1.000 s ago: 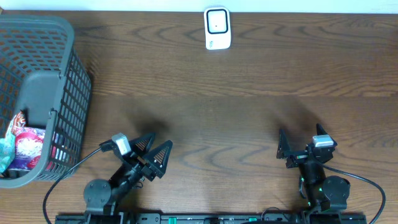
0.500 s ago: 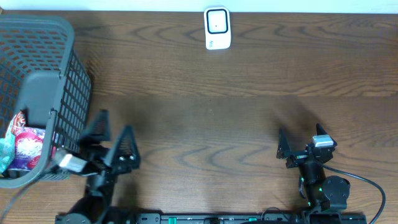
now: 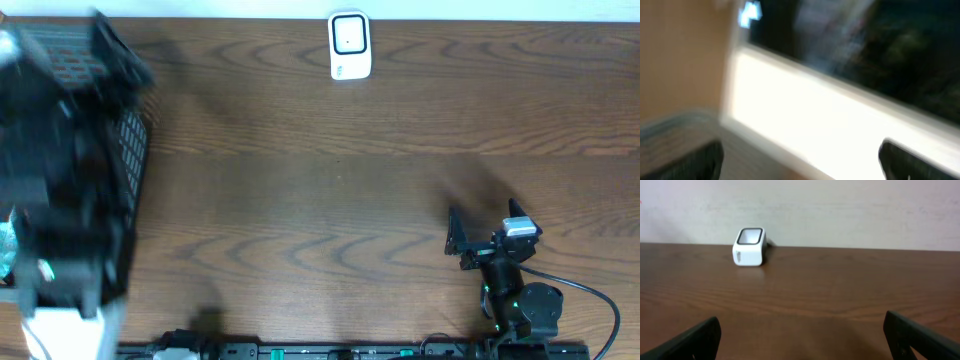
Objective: Scan the item barcode
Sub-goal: 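Move the left gripper into the grey basket toward the purple tissue pack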
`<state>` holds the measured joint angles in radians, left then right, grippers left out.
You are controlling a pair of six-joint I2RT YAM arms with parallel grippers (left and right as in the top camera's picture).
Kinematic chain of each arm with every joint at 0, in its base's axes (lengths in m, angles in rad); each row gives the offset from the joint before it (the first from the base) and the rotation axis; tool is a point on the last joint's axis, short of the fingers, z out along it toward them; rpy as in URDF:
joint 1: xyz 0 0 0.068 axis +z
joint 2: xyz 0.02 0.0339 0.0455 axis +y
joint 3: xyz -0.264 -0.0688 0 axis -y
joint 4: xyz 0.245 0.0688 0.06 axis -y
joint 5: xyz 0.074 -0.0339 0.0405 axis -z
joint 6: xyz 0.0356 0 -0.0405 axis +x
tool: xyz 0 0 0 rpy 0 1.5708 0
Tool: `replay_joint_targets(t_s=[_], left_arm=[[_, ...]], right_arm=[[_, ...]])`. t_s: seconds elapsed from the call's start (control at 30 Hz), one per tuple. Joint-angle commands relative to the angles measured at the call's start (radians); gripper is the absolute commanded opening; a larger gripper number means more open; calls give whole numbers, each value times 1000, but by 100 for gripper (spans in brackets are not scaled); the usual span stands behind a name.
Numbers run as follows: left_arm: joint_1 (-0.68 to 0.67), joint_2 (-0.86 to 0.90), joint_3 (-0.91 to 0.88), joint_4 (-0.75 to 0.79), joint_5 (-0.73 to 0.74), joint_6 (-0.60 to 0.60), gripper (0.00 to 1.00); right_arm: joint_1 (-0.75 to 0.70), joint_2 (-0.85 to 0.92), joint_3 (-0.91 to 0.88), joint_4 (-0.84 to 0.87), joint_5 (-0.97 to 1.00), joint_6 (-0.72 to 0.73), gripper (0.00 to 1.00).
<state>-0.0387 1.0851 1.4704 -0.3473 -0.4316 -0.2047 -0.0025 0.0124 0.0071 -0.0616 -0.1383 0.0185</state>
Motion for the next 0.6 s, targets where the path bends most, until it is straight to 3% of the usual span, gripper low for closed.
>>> replay_joint_targets(t_s=[0.0, 0.1, 0.17, 0.27, 0.4, 0.57], left_arm=[[97, 220, 365, -290, -385, 119, 98], [182, 357, 573, -563, -391, 98, 98], [245, 415, 632, -682, -391, 16, 98], [362, 452, 624, -809, -317, -199, 98], [495, 504, 619, -864, -168, -344, 98], [574, 566, 619, -888, -17, -346, 98]], right_arm=[[-3, -7, -2, -3, -2, 11, 99], [-3, -7, -2, -3, -2, 11, 99], [-3, -7, -2, -3, -2, 11, 99], [-3, -7, -2, -3, -2, 11, 99], [-3, -7, -2, -3, -2, 11, 99], [-3, -7, -2, -3, -2, 11, 99]])
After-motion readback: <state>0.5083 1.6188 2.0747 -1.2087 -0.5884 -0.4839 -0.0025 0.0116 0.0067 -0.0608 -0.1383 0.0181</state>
